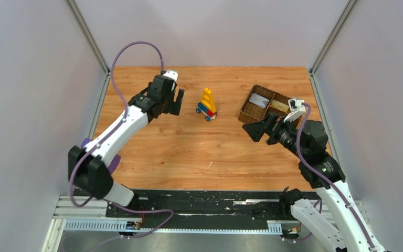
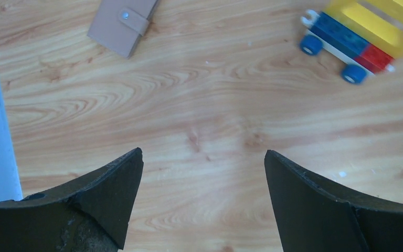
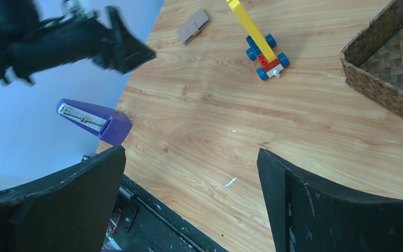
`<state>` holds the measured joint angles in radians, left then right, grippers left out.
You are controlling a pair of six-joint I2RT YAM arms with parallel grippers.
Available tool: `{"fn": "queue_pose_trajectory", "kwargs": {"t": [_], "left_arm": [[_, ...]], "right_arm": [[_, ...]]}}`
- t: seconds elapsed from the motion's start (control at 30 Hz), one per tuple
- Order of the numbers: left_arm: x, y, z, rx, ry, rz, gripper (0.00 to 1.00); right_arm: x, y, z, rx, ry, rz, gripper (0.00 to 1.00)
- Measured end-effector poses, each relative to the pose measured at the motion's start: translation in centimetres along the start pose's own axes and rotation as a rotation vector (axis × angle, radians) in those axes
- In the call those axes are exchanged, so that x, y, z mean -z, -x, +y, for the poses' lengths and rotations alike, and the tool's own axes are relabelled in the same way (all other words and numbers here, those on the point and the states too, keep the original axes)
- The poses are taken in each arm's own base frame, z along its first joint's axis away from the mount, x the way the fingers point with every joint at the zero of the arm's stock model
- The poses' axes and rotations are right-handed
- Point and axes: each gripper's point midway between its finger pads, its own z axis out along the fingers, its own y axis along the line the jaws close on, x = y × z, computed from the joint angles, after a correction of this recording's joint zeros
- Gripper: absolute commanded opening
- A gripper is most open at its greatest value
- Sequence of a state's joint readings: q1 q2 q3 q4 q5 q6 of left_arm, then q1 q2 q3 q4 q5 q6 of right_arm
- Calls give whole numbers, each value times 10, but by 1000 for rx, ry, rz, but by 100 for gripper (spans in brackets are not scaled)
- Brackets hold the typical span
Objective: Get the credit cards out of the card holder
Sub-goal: Move the card holder to the center of the board.
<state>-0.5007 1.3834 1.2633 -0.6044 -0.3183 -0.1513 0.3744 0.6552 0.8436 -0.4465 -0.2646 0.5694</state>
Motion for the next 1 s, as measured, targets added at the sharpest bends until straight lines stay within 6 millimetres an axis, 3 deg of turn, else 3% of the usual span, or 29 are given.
{"fn": "queue_pose_trajectory", "kwargs": {"t": [0.1,0.23,0.47,0.6,0.77,1.0], "left_arm": [[-46,4,13,33,62,94,91],[-101,-8,46,174,105,203,89],[-167,-1,105,435,169,227,82],[-200,7,121,522,171,201,82],[-240,2,135,559,180,208,83],[-286,-5,142,555,160,231,82]], "right_arm": [[9,1,5,28,27,-23,100],[24,1,23,100,129,-45,100],[36,-14,40,157,267,-31,99],[32,-16,44,160,300,-7,99],[24,-19,45,154,310,34,100],[24,-18,48,166,324,42,100]]}}
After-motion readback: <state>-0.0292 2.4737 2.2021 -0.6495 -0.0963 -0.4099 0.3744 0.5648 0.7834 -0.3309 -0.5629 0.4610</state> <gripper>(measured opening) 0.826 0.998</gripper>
